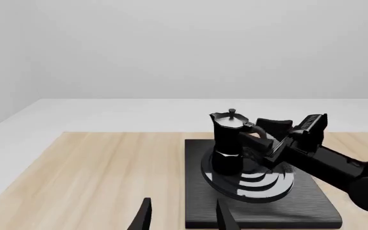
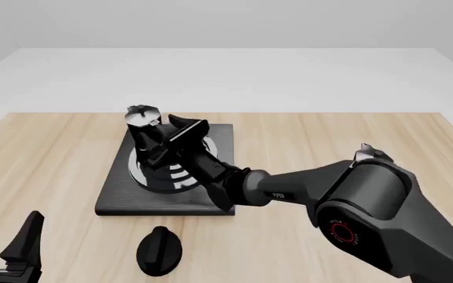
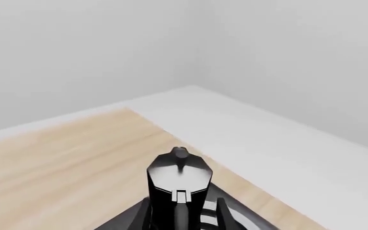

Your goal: Put both moka pots on the stove.

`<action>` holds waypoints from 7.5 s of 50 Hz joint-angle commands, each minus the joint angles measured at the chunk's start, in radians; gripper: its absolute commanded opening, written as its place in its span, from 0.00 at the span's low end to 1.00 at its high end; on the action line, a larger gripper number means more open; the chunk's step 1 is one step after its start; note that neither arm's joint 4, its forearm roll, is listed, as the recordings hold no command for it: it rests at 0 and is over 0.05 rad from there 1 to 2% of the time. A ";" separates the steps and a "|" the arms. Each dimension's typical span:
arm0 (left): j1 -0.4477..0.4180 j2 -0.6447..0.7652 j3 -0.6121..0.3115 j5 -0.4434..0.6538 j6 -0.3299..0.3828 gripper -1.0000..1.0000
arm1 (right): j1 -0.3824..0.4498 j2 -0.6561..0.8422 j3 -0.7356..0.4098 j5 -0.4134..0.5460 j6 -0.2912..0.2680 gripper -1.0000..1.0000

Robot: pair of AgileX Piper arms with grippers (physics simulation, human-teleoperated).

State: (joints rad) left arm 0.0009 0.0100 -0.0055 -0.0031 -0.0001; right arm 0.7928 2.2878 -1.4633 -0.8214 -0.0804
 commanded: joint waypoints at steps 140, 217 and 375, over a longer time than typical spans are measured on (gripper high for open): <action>0.000 0.000 0.000 0.000 0.000 1.00 | -0.721 -1.492 0.573 1.282 0.101 1.00; 0.000 0.000 0.000 0.000 0.000 1.00 | -0.816 -1.200 0.741 1.157 0.089 1.00; 0.000 0.000 0.000 0.000 0.000 1.00 | -0.731 -1.128 0.842 0.863 -0.023 0.00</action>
State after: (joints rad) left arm 0.0008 0.0100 -0.0055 -0.0031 -0.0001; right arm 0.0061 1.1687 -0.5518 0.0545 -0.1128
